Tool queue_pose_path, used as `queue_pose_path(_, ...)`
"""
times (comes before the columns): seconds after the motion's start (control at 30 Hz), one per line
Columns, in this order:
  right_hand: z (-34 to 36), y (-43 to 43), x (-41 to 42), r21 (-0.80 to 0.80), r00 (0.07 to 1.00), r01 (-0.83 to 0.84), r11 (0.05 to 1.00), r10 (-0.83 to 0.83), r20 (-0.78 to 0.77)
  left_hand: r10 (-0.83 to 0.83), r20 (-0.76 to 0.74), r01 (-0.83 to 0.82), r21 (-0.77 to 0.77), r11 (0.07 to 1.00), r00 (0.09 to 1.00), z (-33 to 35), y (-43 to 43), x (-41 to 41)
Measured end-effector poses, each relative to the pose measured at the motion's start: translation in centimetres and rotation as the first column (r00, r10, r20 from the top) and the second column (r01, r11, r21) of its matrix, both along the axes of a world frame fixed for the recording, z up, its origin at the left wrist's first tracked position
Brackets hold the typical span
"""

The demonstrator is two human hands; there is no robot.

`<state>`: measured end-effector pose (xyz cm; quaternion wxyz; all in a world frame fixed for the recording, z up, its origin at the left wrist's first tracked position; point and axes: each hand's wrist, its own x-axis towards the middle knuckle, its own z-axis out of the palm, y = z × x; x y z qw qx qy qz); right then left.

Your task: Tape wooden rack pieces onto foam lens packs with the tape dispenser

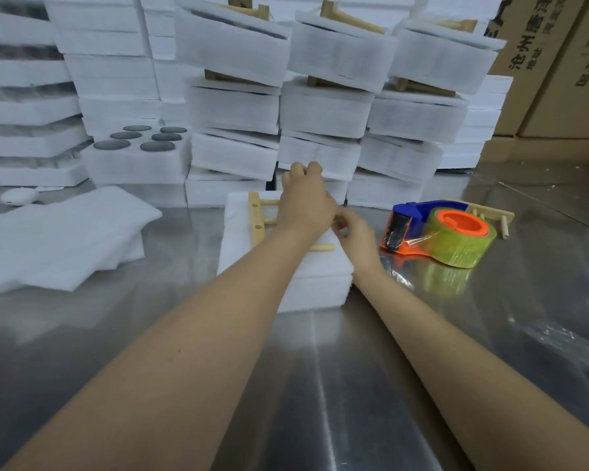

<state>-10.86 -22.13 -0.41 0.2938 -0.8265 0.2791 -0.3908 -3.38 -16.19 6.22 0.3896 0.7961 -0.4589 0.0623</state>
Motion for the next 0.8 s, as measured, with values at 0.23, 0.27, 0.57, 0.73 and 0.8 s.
queue_pose_path(0.23, 0.3, 0.7, -0.1, -0.073, 0.97, 0.073, 0.995, -0.088, -0.225, -0.252, 0.286, 0.323, -0.241, 0.915, 0.925, 1.1, 3.1, -2.6)
queue_pose_path(0.27, 0.3, 0.9, -0.4, -0.095, 0.948, 0.052, 0.994, -0.079, -0.31, -0.225, 0.351, 0.338, -0.305, 0.89, 0.909, 1.6, 4.1, -2.5)
queue_pose_path(0.57, 1.1, 1.7, -1.7, 0.495, 0.908, 0.05, 0.868, -0.246, 0.34, 0.175, -0.397, -0.294, -0.261, 0.919, 0.901, -6.5, 13.1, 6.7)
queue_pose_path(0.73, 1.1, 4.7, -1.3, 0.61, 0.968, -0.045, 0.791, -0.115, 0.221, -0.015, -0.513, -0.038, -0.092, 0.995, 0.858, -6.0, 13.7, 5.8)
queue_pose_path(0.8, 1.4, 5.8, -1.7, 0.722, 0.948, -0.167, 0.671, -0.092, 0.305, -0.087, -0.609, 0.025, -0.11, 0.994, 0.788, -6.2, 14.1, 6.0)
